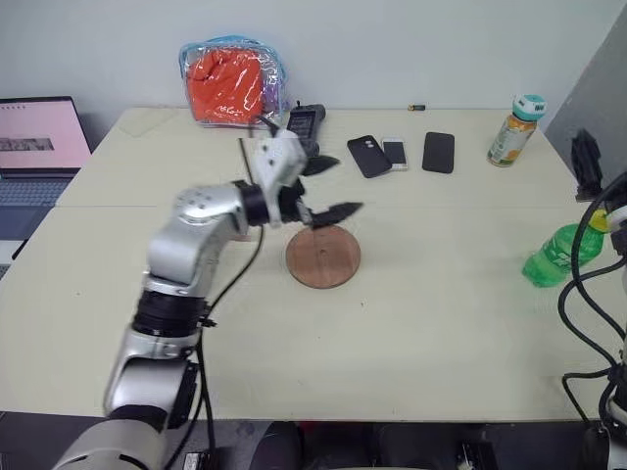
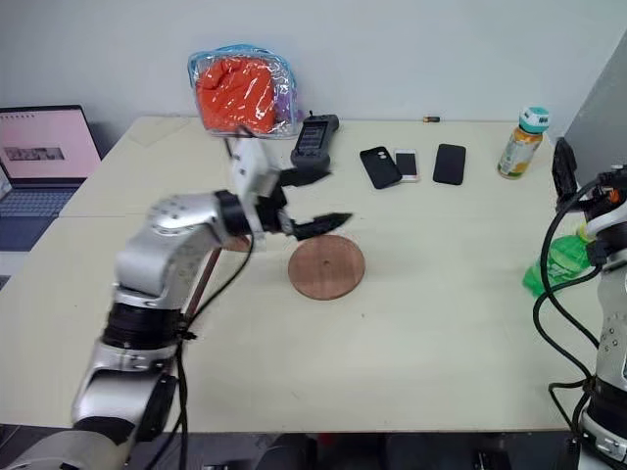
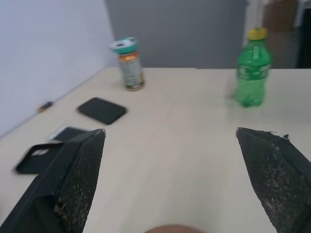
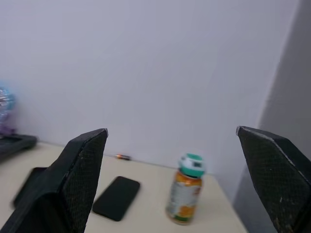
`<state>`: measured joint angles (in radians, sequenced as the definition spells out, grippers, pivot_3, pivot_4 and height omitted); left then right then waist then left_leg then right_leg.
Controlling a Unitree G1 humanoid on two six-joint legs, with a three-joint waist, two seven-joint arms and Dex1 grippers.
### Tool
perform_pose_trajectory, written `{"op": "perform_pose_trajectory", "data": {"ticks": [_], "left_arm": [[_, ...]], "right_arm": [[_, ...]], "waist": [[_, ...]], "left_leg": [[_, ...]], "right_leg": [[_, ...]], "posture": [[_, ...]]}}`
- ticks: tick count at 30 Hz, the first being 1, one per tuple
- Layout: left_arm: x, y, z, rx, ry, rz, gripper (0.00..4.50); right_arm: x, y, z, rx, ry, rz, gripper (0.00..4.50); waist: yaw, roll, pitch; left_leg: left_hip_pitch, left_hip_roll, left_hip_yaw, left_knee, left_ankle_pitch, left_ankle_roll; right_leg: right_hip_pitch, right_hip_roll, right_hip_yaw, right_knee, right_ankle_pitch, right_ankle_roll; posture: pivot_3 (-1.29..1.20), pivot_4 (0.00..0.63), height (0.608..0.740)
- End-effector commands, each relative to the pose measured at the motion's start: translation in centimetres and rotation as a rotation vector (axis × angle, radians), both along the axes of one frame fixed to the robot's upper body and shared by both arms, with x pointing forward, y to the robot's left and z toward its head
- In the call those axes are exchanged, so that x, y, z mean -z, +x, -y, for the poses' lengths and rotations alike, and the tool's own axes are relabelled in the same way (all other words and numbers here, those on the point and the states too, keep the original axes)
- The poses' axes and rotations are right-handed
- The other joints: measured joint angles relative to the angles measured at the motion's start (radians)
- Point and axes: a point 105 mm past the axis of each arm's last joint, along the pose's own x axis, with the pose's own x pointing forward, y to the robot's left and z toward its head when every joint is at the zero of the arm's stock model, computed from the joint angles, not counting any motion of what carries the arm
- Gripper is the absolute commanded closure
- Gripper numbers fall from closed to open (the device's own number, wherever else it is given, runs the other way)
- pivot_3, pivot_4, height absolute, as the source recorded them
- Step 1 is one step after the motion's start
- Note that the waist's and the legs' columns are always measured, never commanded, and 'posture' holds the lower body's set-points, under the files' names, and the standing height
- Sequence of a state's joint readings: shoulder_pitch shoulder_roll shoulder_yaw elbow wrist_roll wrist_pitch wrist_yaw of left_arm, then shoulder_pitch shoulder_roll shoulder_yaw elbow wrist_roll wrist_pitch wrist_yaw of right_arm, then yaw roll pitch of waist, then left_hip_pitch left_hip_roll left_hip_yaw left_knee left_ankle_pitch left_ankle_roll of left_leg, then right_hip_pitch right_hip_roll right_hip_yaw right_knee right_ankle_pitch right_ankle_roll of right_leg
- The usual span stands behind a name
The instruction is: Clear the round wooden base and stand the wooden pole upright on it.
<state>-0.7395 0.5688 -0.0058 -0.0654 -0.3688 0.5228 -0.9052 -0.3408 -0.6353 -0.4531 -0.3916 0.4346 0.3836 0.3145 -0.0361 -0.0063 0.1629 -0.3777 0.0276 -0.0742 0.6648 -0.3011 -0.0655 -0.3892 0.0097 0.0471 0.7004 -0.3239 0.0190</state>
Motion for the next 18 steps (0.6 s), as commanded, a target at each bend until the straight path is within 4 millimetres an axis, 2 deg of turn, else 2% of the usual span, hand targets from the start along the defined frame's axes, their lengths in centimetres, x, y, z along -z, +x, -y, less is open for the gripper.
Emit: {"op": "perform_pose_trajectory", "data": {"ticks": [1,4,6,8,10,13,18], "left_arm": [[-2.6,-0.3,-4.6,-0.161,-0.010,0.018,0.00],[-3.0,-0.2,-8.0,-0.288,0.008,-0.027,0.00],[-2.2,-0.6,-11.0,-0.372,0.064,-0.109,0.00],[-1.3,-1.2,-13.1,-0.423,0.121,-0.184,0.00],[-0.7,-1.5,-13.9,-0.429,0.161,-0.205,0.00],[1.1,-2.2,-15.8,-0.463,0.222,-0.335,0.00],[3.8,-3.5,-17.3,-0.472,0.211,-0.556,0.00]], "right_arm": [[-0.3,-1.0,-4.6,-0.246,-0.111,-0.046,0.04],[1.5,-2.0,-7.5,-0.432,-0.178,-0.155,0.04],[3.0,-3.1,-9.5,-0.571,-0.257,-0.235,0.04],[4.2,-4.1,-10.7,-0.681,-0.304,-0.305,0.04],[5.0,-4.8,-11.2,-0.759,-0.300,-0.380,0.04],[5.8,-6.5,-12.7,-0.924,-0.326,-0.474,0.04],[6.4,-7.3,-13.9,-1.039,-0.391,-0.522,0.04]], "waist": [[-0.001,0.000,0.000],[0.005,0.000,0.000],[0.008,0.000,0.000],[0.008,-0.001,0.001],[0.009,-0.001,0.001],[0.009,-0.003,0.002],[0.004,-0.003,0.002]], "left_leg": [[0.000,0.000,0.000,0.000,0.000,0.000],[-0.001,0.000,-0.003,0.000,0.000,0.000],[-0.002,0.000,-0.004,0.001,0.000,0.000],[-0.002,0.000,-0.004,0.001,0.000,0.000],[-0.002,0.000,-0.004,0.001,0.000,0.000],[-0.003,0.000,-0.005,0.001,0.000,0.000],[-0.002,-0.001,-0.005,0.001,0.000,0.000]], "right_leg": [[0.000,0.000,0.000,0.000,0.000,0.000],[0.000,0.000,-0.003,-0.001,0.000,0.000],[0.000,-0.001,-0.004,-0.002,0.000,0.000],[0.001,-0.002,-0.004,-0.003,0.000,0.000],[0.001,-0.002,-0.004,-0.003,0.000,0.000],[0.001,-0.003,-0.005,-0.002,0.000,0.000],[0.001,-0.001,-0.006,-0.002,0.000,0.000]], "posture": [[0.00,0.150,0.740],[0.00,0.150,0.740],[0.00,0.150,0.740],[0.00,0.150,0.740],[0.00,0.150,0.740],[0.00,0.150,0.740],[0.00,0.150,0.740]]}}
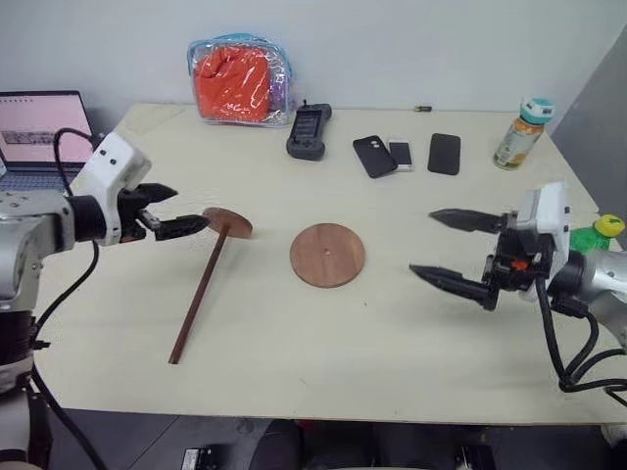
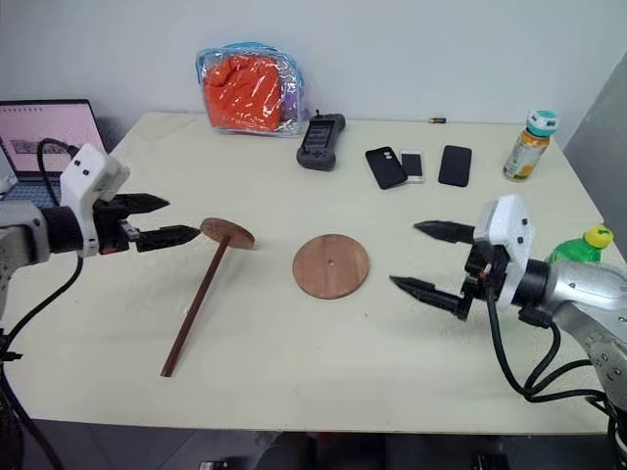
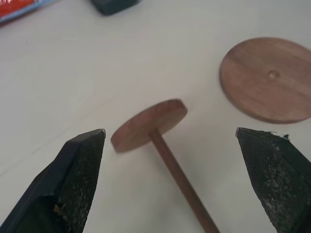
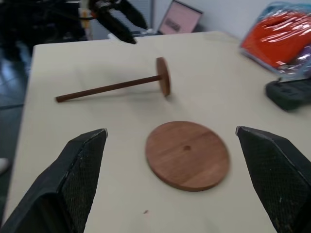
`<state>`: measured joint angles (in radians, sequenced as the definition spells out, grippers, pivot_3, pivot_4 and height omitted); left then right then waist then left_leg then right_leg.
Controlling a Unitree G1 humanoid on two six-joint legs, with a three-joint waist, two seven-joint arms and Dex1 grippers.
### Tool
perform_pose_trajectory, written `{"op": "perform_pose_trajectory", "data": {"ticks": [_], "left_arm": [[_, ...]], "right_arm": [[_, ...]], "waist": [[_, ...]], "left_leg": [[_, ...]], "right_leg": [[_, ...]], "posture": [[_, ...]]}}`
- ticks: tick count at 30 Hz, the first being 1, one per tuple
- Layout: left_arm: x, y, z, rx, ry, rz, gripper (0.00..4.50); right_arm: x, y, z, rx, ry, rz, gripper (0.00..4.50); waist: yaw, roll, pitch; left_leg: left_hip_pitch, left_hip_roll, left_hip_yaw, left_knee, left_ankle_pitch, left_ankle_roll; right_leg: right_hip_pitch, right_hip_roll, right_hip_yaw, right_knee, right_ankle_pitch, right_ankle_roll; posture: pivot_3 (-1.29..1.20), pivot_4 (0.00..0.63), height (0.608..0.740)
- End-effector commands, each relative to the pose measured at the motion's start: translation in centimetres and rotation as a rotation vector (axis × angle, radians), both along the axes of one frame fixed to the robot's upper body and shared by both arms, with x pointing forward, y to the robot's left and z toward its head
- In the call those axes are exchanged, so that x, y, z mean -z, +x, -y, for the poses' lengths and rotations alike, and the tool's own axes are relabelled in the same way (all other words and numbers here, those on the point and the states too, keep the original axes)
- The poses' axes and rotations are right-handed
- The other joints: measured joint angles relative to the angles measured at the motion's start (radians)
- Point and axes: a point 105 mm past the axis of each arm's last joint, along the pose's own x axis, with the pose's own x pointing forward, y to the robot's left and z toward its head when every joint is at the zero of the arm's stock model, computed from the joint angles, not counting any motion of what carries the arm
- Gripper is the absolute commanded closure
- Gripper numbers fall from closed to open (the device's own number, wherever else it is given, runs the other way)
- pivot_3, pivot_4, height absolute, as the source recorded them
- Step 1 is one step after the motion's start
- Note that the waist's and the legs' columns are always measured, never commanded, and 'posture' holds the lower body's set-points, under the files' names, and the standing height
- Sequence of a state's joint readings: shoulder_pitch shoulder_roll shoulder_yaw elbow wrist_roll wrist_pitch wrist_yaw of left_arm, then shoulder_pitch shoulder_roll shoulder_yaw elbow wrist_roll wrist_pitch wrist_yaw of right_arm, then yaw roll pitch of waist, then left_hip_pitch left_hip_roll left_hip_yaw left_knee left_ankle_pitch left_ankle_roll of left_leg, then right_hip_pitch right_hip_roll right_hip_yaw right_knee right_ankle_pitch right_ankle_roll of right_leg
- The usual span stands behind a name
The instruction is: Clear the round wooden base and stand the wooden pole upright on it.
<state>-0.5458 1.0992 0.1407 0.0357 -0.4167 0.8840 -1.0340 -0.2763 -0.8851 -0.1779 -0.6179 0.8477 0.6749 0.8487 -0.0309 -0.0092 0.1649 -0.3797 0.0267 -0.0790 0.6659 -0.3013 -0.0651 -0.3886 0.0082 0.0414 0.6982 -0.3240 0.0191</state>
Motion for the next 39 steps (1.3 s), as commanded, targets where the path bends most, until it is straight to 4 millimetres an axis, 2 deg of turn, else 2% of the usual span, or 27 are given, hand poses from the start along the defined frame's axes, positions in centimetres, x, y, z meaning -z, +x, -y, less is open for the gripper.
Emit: {"op": "perform_pose_trajectory", "data": {"ticks": [1,7,10,17,23,30,35,39], "left_arm": [[1.1,-0.8,-1.0,-0.032,-0.033,-0.112,0.00],[3.0,-0.3,-0.6,-0.045,-0.060,-0.190,0.00],[4.1,0.9,0.6,-0.048,-0.055,-0.196,0.00],[4.8,3.0,2.9,-0.033,-0.044,-0.225,0.00],[4.8,4.4,3.1,-0.066,-0.002,-0.251,0.00],[6.0,4.7,2.8,-0.104,0.016,-0.302,0.00],[7.6,4.6,2.4,-0.124,0.069,-0.328,0.88],[7.7,5.1,2.1,-0.166,0.070,-0.329,1.69]], "right_arm": [[-0.2,-1.0,-1.0,-0.098,-0.034,0.009,0.04],[0.5,-0.9,-1.9,-0.119,-0.045,0.014,0.04],[1.0,-1.1,-2.7,-0.133,-0.038,0.010,0.04],[1.7,-1.8,-4.0,-0.152,-0.012,-0.006,0.04],[1.9,-2.1,-4.4,-0.169,-0.007,-0.020,0.04],[1.5,-1.4,-4.7,-0.194,-0.026,0.005,0.04],[0.9,-1.0,-5.0,-0.210,-0.013,0.020,0.00],[0.6,-1.0,-5.0,-0.224,-0.004,0.019,0.00]], "waist": [[-0.001,0.000,0.000],[0.001,-0.002,0.001],[0.003,-0.002,0.001],[0.001,-0.003,0.002],[0.000,-0.003,0.002],[-0.001,-0.003,0.002],[-0.001,-0.003,0.002],[-0.001,-0.003,0.002]], "left_leg": [[0.000,0.000,0.000,0.000,0.000,0.000],[0.000,0.000,-0.001,0.000,0.000,0.000],[-0.001,0.000,-0.001,0.000,0.000,0.000],[-0.001,0.000,-0.002,0.001,0.000,0.000],[-0.001,0.000,-0.001,0.001,0.000,0.000],[-0.001,0.000,-0.002,0.001,0.000,0.000],[-0.002,0.000,-0.002,0.002,0.000,0.000],[-0.002,0.000,-0.002,0.002,0.000,0.000]], "right_leg": [[0.000,0.000,0.000,0.000,0.000,0.000],[0.000,0.000,-0.001,0.000,0.000,0.000],[0.000,0.000,-0.001,0.000,0.000,0.000],[-0.001,0.000,-0.001,0.000,0.000,0.000],[-0.001,0.001,-0.001,0.001,0.000,0.000],[-0.001,0.001,-0.001,0.001,0.000,0.000],[-0.001,0.001,-0.001,0.001,0.000,0.000],[-0.001,-0.001,-0.001,0.001,0.000,0.000]], "posture": [[0.00,0.150,0.740],[0.00,0.150,0.740],[0.00,0.150,0.740],[0.00,0.150,0.740],[0.00,0.150,0.740],[0.00,0.150,0.740],[0.00,0.150,0.740],[0.00,0.150,0.740]]}}
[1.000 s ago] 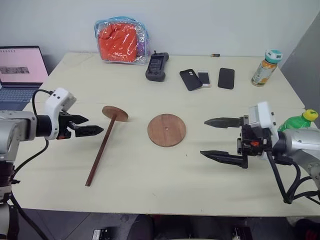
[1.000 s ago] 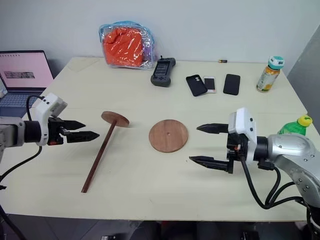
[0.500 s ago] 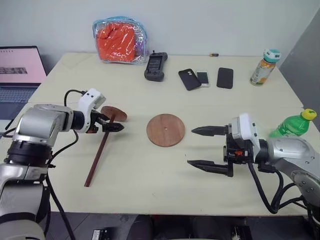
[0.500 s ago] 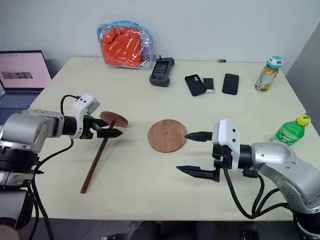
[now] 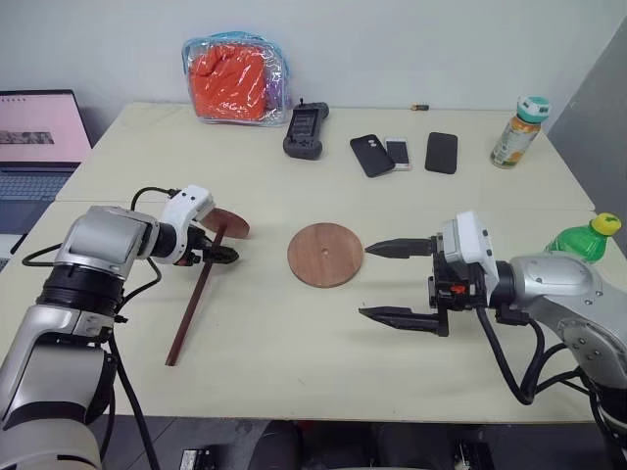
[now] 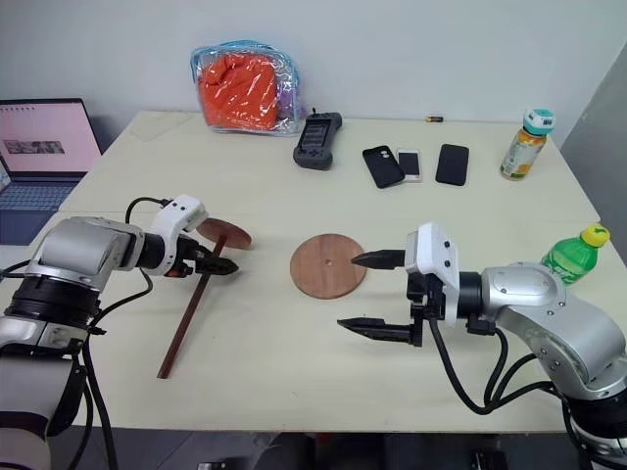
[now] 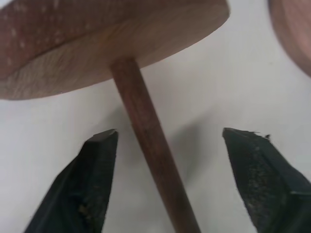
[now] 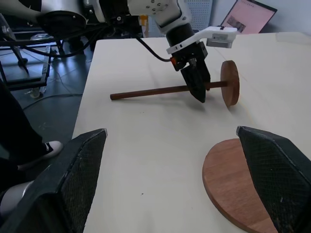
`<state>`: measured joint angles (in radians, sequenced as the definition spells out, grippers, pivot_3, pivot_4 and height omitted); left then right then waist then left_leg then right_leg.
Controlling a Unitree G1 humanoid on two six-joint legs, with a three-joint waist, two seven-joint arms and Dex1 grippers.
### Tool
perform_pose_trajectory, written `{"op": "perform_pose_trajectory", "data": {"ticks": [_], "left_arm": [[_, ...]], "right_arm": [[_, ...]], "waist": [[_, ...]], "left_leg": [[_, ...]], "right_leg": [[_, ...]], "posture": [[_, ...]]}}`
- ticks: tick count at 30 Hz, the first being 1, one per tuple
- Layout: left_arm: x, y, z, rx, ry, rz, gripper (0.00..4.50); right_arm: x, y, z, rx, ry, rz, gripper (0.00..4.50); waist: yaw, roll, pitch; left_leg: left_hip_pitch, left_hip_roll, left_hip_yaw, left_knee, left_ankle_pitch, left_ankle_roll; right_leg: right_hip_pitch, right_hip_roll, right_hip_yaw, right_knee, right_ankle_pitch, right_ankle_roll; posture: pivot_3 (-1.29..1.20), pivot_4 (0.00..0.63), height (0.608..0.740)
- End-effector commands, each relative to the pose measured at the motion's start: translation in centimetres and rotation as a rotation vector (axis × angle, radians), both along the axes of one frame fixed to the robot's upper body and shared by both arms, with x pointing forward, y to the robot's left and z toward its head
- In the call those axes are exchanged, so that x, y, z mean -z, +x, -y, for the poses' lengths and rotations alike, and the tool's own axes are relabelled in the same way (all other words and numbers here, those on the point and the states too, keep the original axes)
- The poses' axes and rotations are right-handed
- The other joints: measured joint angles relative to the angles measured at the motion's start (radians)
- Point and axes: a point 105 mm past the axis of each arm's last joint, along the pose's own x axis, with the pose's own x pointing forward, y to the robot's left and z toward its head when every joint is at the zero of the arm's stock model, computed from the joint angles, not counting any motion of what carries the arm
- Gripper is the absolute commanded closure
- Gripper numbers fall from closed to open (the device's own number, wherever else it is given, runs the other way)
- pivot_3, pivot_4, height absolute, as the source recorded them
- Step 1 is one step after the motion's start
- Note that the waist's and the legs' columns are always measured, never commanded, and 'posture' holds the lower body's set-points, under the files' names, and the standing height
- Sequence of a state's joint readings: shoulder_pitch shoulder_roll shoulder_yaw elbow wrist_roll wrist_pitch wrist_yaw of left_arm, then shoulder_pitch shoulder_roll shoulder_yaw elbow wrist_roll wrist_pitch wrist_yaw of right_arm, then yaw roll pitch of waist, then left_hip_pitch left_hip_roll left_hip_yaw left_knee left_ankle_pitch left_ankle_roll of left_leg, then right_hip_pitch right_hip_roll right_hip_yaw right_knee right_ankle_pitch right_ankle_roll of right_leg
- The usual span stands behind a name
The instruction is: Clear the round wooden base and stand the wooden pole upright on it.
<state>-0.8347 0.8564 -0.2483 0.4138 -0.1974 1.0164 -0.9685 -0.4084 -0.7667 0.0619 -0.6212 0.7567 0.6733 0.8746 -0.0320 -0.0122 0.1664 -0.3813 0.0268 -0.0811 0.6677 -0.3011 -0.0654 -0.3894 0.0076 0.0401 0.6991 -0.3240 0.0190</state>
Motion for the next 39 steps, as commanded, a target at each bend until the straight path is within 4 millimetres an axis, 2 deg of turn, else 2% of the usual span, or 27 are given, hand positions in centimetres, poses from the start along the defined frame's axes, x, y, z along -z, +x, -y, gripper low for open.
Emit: {"op": "perform_pose_trajectory", "data": {"ticks": [1,6,12,19,23,27,29,32,34,36,39], "left_arm": [[-0.6,0.6,-0.5,-0.024,0.023,0.027,1.99],[-0.3,0.8,0.0,-0.003,0.017,0.013,3.11],[-0.3,0.8,0.1,-0.005,0.007,0.014,4.20],[-1.2,0.9,1.2,0.018,-0.037,0.039,4.22],[-5.0,1.5,2.9,0.099,-0.112,0.177,4.22],[-11.8,2.0,5.7,0.191,-0.355,0.423,4.22],[-15.0,1.8,7.4,0.263,-0.472,0.604,4.22],[-18.3,1.3,9.5,0.314,-0.569,0.849,4.22],[-19.2,0.4,11.4,0.367,-0.606,0.942,4.22],[-19.0,-0.6,13.4,0.428,-0.641,0.981,4.22],[-18.3,-0.7,14.5,0.421,-0.700,0.993,4.22]], "right_arm": [[-0.9,-0.5,-0.2,-0.034,0.016,0.033,0.00],[-0.7,-0.7,0.0,-0.050,-0.008,0.017,0.00],[0.2,-0.8,0.6,-0.040,-0.077,-0.007,0.00],[0.4,-0.4,1.3,-0.016,-0.112,0.007,0.00],[0.3,-0.3,1.7,-0.003,-0.132,0.020,0.00],[-0.2,-0.4,2.5,0.031,-0.144,0.031,0.00],[-0.5,-0.4,3.1,0.069,-0.143,0.045,0.00],[-1.0,0.0,3.8,0.151,-0.135,0.085,0.00],[-1.0,0.7,4.5,0.241,-0.142,0.108,0.00],[-0.6,1.1,5.0,0.307,-0.168,0.127,0.00],[0.1,0.9,5.1,0.349,-0.197,0.135,0.00]], "waist": [[0.000,0.000,0.000],[0.000,0.000,0.000],[0.000,0.000,0.000],[0.001,0.000,0.000],[0.001,0.000,0.000],[0.007,-0.001,0.001],[0.006,-0.001,0.001],[0.007,-0.001,0.000],[0.007,-0.001,0.001],[0.006,-0.001,0.000],[0.006,-0.001,0.000]], "left_leg": [[0.000,0.000,0.000,0.000,0.000,0.000],[0.000,0.000,0.000,0.000,0.000,0.000],[-0.001,0.000,0.000,0.001,0.000,0.000],[-0.001,0.000,0.000,0.001,0.000,0.000],[-0.001,0.000,-0.001,0.002,0.000,0.000],[-0.004,0.001,-0.003,0.005,0.000,0.000],[-0.007,0.001,-0.004,0.009,0.000,0.000],[-0.007,0.002,-0.002,0.010,0.000,-0.001],[-0.007,0.001,-0.002,0.011,0.001,-0.001],[-0.007,0.000,-0.001,0.011,0.001,-0.001],[-0.007,0.000,0.000,0.011,0.001,-0.001]], "right_leg": [[0.000,0.000,0.000,0.000,0.000,0.000],[0.000,0.000,0.000,0.000,0.000,0.000],[0.000,0.000,0.000,0.000,0.000,0.000],[0.000,-0.001,0.000,0.000,0.000,0.000],[0.000,-0.001,-0.001,0.000,0.000,0.000],[0.000,-0.001,-0.003,0.000,0.000,0.000],[0.000,-0.001,-0.004,0.000,0.000,0.000],[0.000,-0.008,-0.002,0.001,0.000,0.000],[0.000,-0.009,-0.002,0.001,0.000,0.000],[0.001,-0.009,-0.001,0.001,0.000,0.001],[0.001,-0.009,-0.001,0.001,0.000,0.001]], "posture": [[0.00,0.150,0.740],[0.00,0.150,0.740],[0.00,0.150,0.740],[0.00,0.150,0.740],[0.00,0.150,0.740],[0.00,0.150,0.740],[0.00,0.150,0.740],[0.00,0.150,0.740],[0.00,0.150,0.740],[0.00,0.150,0.740],[0.00,0.150,0.740]]}}
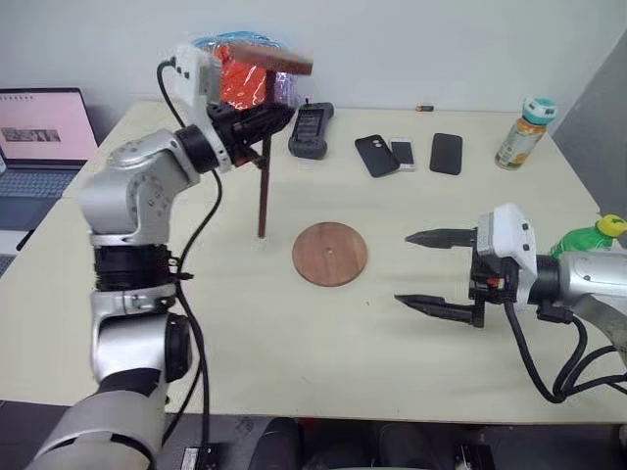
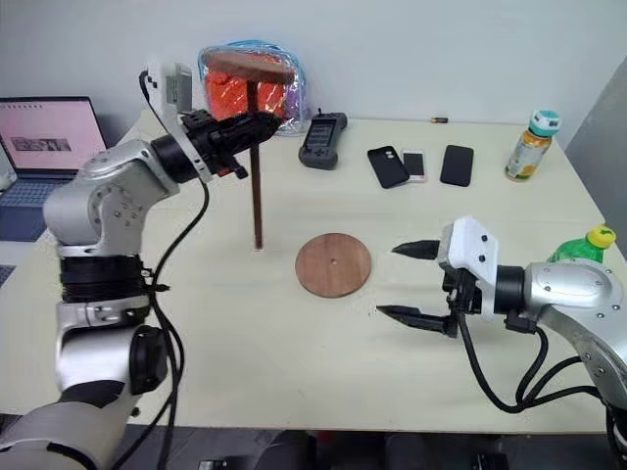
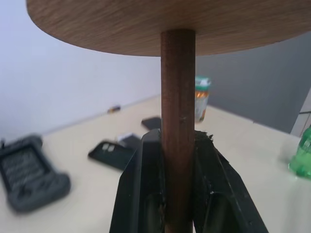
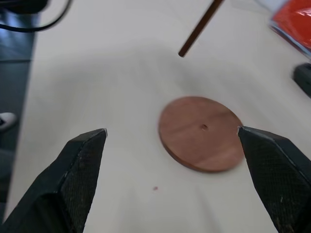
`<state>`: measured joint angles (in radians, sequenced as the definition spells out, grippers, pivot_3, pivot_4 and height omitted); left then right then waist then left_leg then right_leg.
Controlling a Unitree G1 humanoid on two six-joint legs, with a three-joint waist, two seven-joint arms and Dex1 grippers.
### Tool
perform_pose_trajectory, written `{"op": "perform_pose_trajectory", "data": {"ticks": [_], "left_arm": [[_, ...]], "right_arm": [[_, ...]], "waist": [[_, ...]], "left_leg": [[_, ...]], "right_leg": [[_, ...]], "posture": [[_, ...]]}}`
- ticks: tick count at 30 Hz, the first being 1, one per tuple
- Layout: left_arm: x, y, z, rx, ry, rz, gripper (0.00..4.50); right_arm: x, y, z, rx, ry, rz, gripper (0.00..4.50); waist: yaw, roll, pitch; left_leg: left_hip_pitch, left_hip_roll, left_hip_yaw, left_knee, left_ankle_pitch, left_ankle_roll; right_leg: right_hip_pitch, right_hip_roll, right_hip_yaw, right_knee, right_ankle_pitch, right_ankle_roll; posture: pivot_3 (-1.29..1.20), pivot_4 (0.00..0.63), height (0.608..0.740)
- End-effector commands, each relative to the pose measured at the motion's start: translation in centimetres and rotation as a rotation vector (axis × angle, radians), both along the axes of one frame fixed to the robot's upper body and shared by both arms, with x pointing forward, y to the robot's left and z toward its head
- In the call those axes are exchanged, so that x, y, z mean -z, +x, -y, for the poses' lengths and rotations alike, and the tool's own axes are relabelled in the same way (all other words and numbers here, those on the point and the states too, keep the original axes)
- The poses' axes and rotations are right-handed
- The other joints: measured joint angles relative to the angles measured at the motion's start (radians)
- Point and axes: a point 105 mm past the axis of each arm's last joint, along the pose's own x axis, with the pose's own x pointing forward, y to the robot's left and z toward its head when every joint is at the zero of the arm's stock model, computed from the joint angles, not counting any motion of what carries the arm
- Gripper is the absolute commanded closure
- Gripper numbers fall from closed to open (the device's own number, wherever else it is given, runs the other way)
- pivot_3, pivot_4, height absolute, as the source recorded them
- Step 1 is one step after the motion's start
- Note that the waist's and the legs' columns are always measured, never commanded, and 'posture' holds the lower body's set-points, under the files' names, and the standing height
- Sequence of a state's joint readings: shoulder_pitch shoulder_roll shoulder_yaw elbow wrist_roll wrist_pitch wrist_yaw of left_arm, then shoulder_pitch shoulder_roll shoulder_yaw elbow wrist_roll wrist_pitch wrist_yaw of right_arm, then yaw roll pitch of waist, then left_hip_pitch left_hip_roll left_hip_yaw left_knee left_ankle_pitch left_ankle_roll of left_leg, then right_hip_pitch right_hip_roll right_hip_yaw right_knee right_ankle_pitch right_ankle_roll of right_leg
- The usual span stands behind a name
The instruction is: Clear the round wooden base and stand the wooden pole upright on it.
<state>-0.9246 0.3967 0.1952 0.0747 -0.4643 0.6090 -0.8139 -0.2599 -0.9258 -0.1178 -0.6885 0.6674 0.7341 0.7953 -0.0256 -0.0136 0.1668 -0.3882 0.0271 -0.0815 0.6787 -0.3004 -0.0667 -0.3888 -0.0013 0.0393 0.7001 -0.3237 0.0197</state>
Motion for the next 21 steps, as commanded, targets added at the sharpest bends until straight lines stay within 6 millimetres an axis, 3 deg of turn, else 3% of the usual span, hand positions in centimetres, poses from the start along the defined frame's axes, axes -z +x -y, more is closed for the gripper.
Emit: {"op": "perform_pose_trajectory", "data": {"ticks": [1,8,21], "left_arm": [[-0.5,-0.6,0.8,-0.004,-0.067,0.068,4.22],[3.4,0.6,2.0,-0.011,-0.097,0.012,4.22],[4.7,1.7,4.6,-0.031,-0.157,0.063,4.22]], "right_arm": [[-0.2,-0.2,-0.1,0.062,-0.031,0.072,0.00],[1.8,-0.6,-0.8,0.144,-0.010,0.017,0.00],[2.8,-0.1,-1.6,0.205,0.015,-0.016,0.00]], "waist": [[0.000,0.000,0.000],[-0.002,0.000,0.000],[0.000,-0.001,0.000]], "left_leg": [[0.000,0.000,0.000,0.000,0.000,0.000],[0.003,-0.001,0.001,0.000,-0.001,0.001],[0.003,-0.004,0.001,0.000,-0.001,0.001]], "right_leg": [[0.000,0.000,0.000,0.000,0.000,0.000],[0.001,0.003,0.001,0.002,0.000,0.000],[0.001,0.006,0.001,0.001,0.000,0.000]], "posture": [[0.00,0.150,0.740],[0.00,0.150,0.740],[0.00,0.150,0.740]]}}
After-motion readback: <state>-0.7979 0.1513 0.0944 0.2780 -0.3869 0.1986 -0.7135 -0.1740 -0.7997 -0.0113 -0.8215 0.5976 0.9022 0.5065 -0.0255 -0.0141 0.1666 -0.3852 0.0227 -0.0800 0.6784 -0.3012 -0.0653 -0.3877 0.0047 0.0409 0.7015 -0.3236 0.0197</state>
